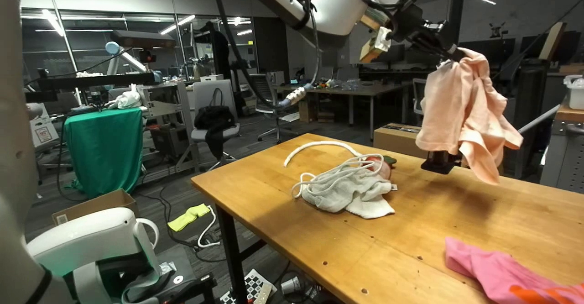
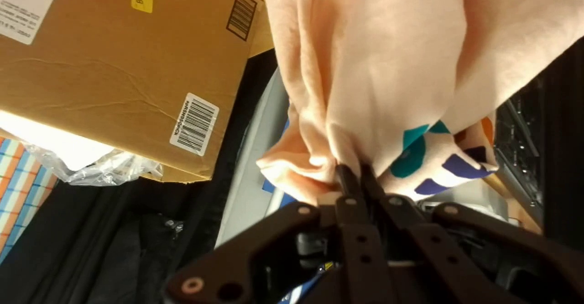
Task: Move the pink shirt to the right, move the thick white rope to the left, move the peach shirt to the right, move the white towel to the left, move the radish backwards
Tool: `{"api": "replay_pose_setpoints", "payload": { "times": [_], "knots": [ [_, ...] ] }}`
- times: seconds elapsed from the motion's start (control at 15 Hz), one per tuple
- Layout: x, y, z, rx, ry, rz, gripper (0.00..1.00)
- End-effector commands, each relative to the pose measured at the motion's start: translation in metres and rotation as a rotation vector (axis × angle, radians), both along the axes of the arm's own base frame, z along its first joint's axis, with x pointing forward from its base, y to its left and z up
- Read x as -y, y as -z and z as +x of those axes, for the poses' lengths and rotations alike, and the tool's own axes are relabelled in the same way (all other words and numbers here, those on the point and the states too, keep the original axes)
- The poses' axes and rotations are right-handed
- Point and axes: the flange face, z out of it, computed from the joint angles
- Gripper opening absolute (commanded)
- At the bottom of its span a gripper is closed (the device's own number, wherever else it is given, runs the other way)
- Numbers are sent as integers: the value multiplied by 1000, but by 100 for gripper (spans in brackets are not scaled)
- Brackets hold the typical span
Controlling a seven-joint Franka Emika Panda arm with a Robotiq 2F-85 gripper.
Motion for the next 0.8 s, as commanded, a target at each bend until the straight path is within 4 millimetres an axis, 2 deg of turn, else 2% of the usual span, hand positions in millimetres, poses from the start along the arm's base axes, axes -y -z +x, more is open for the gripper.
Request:
{"api": "replay_pose_setpoints", "payload": {
  "times": [0.0,0.4,0.73],
  "knots": [
    [32,15,44,75,56,-40,1],
    [86,55,84,113,176,-52,1],
    [113,73,107,166,262,-66,1]
  ]
}}
